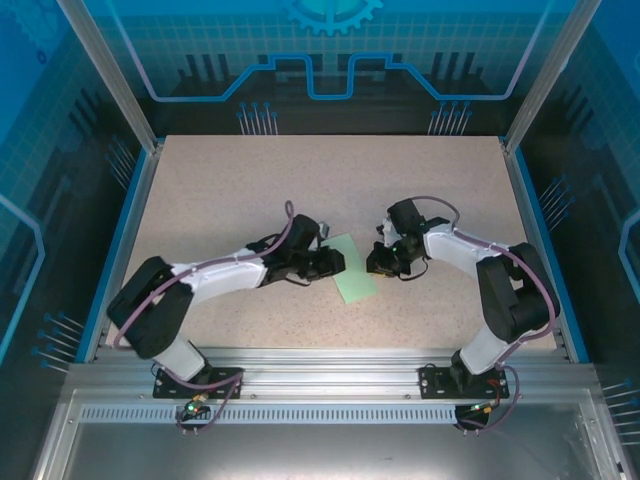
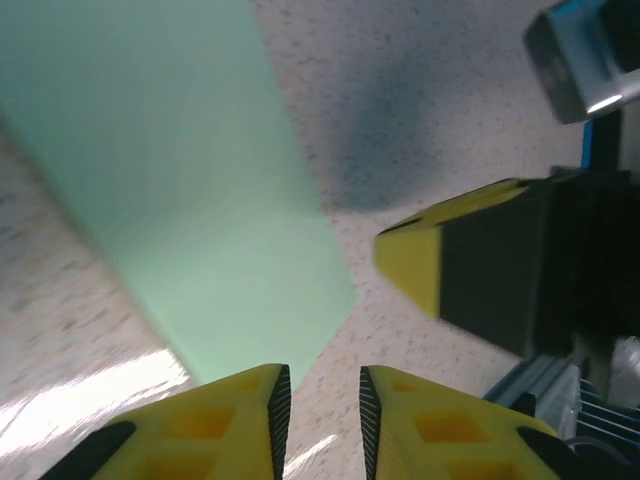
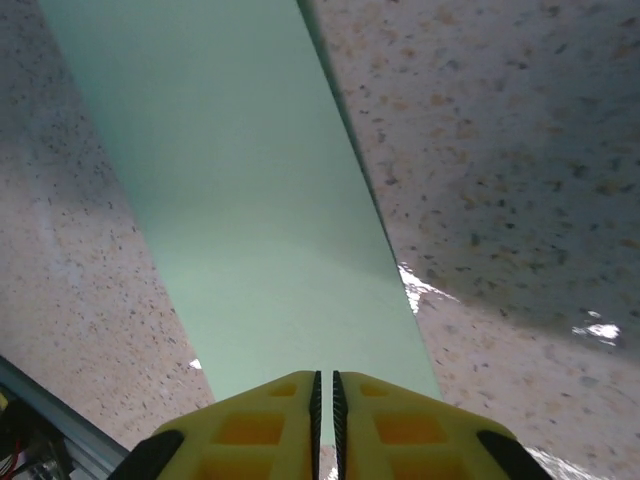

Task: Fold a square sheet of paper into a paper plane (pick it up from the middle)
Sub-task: Third fold the triangle at the center of the table.

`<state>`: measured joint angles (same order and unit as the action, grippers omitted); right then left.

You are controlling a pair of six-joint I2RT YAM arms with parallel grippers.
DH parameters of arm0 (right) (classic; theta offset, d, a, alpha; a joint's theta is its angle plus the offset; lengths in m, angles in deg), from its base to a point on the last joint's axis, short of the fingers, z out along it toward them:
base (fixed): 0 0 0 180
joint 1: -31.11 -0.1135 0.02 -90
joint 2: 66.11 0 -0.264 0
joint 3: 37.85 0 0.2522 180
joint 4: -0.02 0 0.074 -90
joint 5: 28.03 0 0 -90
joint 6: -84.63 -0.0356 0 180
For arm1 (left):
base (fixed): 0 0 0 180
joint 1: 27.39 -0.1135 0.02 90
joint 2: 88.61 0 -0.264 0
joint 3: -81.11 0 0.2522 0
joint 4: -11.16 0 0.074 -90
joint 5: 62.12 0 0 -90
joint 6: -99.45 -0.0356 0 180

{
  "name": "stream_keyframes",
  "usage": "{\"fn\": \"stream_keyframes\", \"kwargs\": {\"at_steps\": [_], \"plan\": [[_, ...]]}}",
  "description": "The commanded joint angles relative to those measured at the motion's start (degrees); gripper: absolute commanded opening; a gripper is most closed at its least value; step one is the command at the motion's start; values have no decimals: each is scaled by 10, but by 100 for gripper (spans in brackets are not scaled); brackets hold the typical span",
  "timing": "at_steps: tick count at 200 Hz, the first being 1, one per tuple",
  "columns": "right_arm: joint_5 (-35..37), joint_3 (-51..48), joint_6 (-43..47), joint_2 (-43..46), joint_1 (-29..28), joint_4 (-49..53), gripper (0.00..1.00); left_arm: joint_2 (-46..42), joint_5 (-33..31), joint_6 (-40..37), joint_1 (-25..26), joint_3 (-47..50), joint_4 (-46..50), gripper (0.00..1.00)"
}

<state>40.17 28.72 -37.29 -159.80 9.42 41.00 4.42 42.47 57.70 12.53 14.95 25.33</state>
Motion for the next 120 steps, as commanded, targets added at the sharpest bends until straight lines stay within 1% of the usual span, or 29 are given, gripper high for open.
{"fn": "stream_keyframes", "kwargs": {"at_steps": [1, 25, 43, 88, 105, 120], "plan": [[-80, -40, -10, 22, -1, -67, 11, 53, 38, -5, -2, -39, 7, 25], [-81, -58, -15, 30, -17, -74, 10, 98, 20, -2, -2, -65, 36, 21], [-73, -68, -18, 30, -28, -78, 10, 117, 4, 2, -3, -66, 49, 19], [-53, -83, -24, 29, -28, -78, 12, 136, -13, -4, -2, -42, 46, 21], [-37, -76, -19, 35, -23, -65, 16, 135, -19, -24, -3, -43, 51, 25], [-6, -66, -13, 36, -13, -44, 20, 142, -28, -48, -3, -55, 70, 25]]}}
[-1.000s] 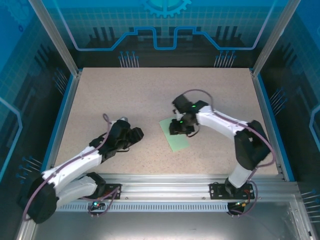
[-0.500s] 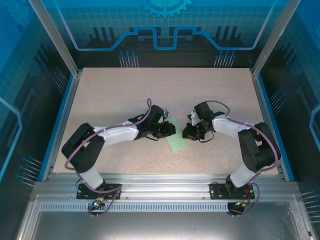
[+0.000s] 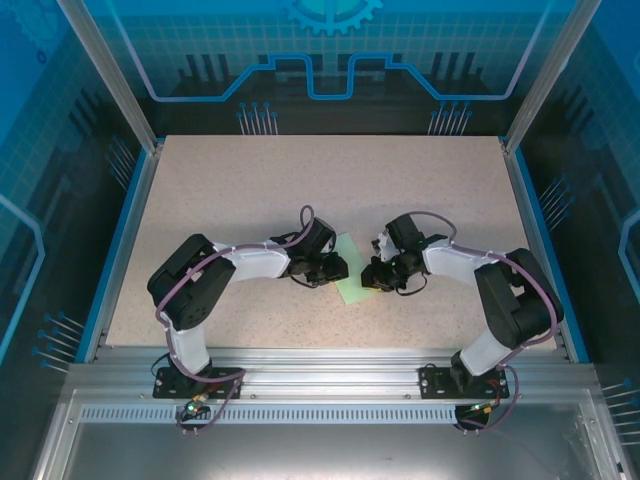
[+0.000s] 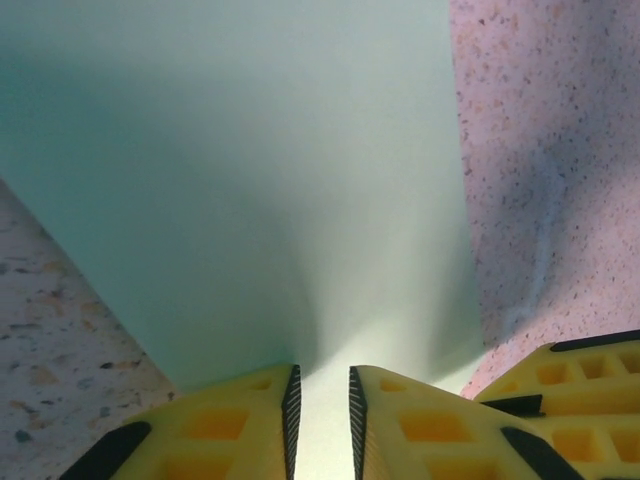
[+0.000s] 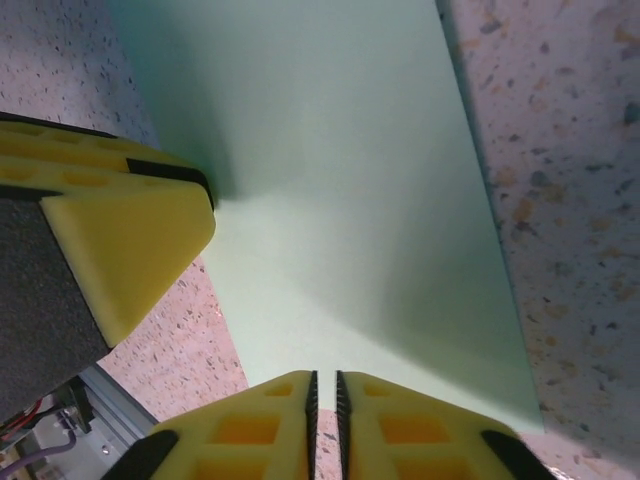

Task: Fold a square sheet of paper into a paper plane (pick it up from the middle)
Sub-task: Third fold the triangle at the center of the table.

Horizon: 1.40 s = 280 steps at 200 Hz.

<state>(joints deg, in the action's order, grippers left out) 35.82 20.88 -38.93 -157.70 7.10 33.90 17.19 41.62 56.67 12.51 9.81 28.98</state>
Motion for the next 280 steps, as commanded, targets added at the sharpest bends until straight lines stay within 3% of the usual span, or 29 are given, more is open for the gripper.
{"fn": "stream_keyframes", "kwargs": {"at_steps": [1, 36, 59, 110, 211, 280], "plan": [[39, 14, 4, 15, 11, 29, 20, 14, -21, -39, -3, -5, 35, 25], [62, 37, 18, -5, 35, 44, 23, 3, -27, -52, -4, -5, 46, 29], [61, 51, 26, -25, 38, 44, 27, -33, -26, -41, -4, 17, 27, 40], [20, 50, 31, -60, 34, 24, 30, -87, -56, -40, -4, 40, 50, 49], [-45, -14, 11, -13, 26, -20, 30, -18, -41, -45, -25, 2, 44, 27], [-56, -41, -13, 21, 9, -38, 29, -20, -35, -95, -28, -23, 59, 30]]}}
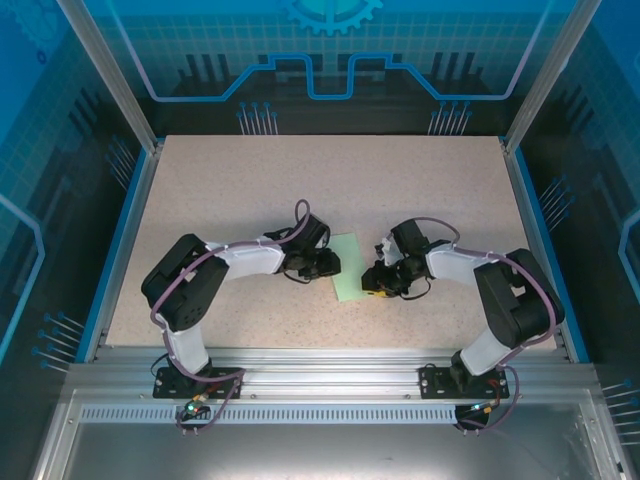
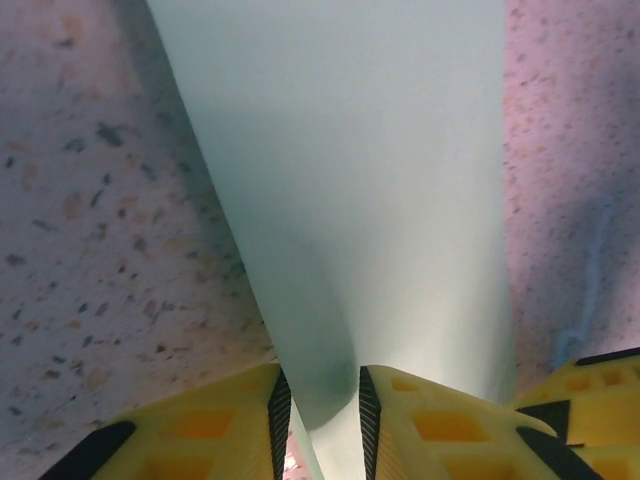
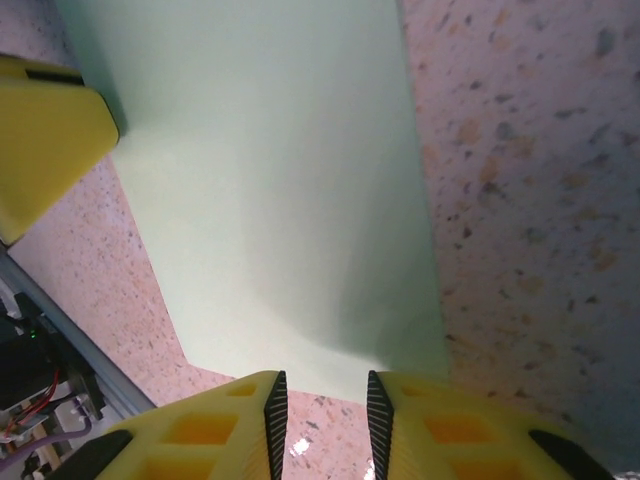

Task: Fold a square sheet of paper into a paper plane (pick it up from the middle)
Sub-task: Third fold the triangle at the center of the table.

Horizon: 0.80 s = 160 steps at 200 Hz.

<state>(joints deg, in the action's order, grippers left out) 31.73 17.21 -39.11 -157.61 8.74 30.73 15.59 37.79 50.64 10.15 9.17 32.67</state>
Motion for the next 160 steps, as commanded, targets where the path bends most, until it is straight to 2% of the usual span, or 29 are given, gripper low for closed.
{"fn": "stream_keyframes", "kwargs": {"at_steps": [1, 15, 39, 55, 68, 82, 95, 106, 132, 160], "plan": [[-14, -4, -11, 21, -8, -6, 29, -6, 1, -35, -5, -17, 24, 31], [12, 3, -4, 31, -7, 17, 31, -22, -26, -35, -6, -14, 50, 37], [30, 8, 0, 45, 10, 30, 31, -60, -59, -19, -6, 4, 76, 38], [34, 8, 0, 48, 24, 30, 31, -84, -49, -12, -6, 18, 62, 34], [37, 9, -2, 45, 34, 27, 32, -95, -12, -8, -6, 27, 21, 31], [26, 12, -2, 37, 40, 18, 32, -82, 38, -3, -5, 21, -12, 27], [18, 18, -4, 28, 43, 13, 32, -57, 58, 5, -5, 7, -23, 23], [14, 19, -6, 26, 43, 6, 37, -35, 58, 10, -5, -5, -16, 21], [10, 19, -13, 23, 42, -1, 39, 4, 43, 9, -5, -15, 7, 15], [-1, 23, -7, 10, 40, 2, 42, 10, -6, 2, -5, -1, 30, 13]]}}
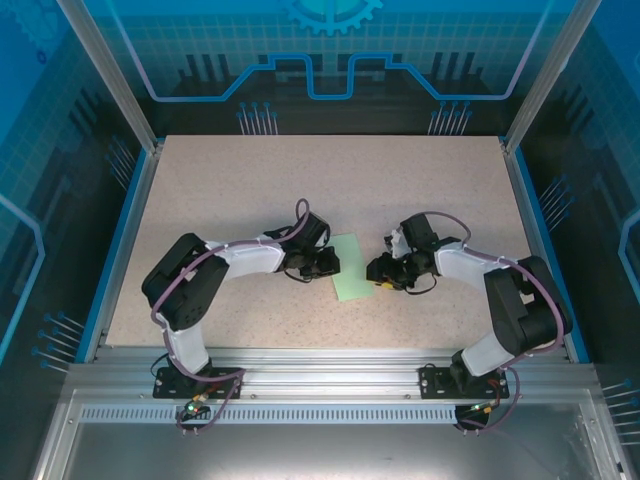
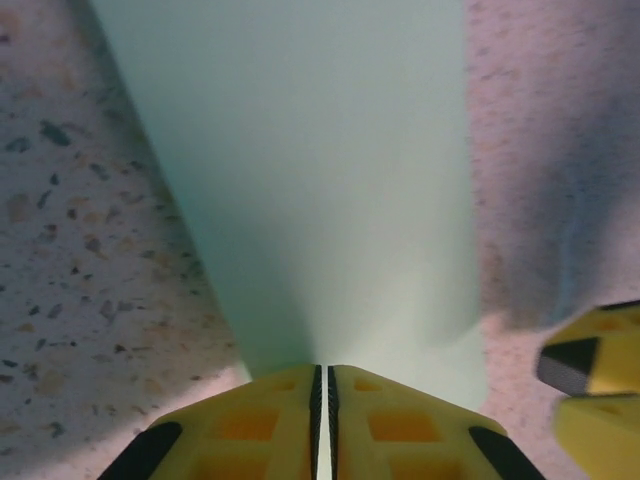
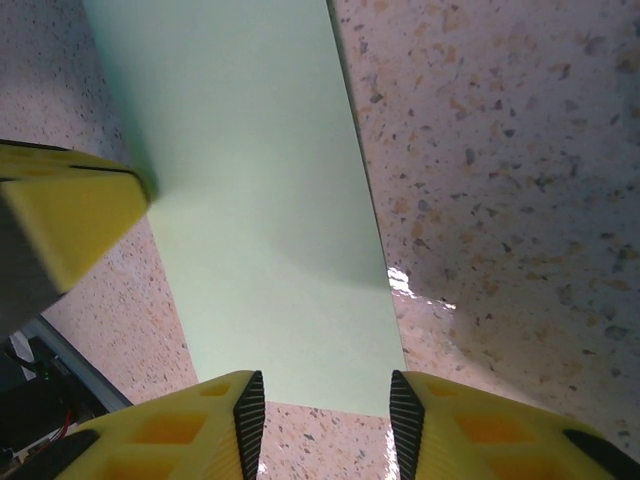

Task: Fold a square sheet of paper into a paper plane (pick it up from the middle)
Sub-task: Third fold the triangle at the center of the table.

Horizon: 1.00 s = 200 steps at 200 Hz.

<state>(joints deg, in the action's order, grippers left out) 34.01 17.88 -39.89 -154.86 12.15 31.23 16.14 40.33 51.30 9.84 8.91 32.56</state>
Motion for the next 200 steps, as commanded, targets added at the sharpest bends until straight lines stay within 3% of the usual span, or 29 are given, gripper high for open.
{"fn": "stream_keyframes", "kwargs": {"at_steps": [1, 98, 130, 177, 185, 200], "plan": [[-24, 17, 1, -19, 6, -3, 42, 6, -32, -6, -3, 2, 32, 13], [-25, 59, 17, -59, -17, 11, 47, 10, -35, -30, -4, 15, 36, 11], [-25, 61, 18, -53, -15, 11, 38, 14, -30, -33, -4, 14, 34, 11], [-48, 103, 56, -94, -10, 38, 14, 4, -14, -49, -4, 10, 22, 15], [-55, 104, 58, -98, -9, 36, 14, -2, -12, -54, -4, 10, 22, 15], [-60, 103, 61, -98, -10, 33, 25, -8, -13, -61, -4, 6, 27, 17]]}}
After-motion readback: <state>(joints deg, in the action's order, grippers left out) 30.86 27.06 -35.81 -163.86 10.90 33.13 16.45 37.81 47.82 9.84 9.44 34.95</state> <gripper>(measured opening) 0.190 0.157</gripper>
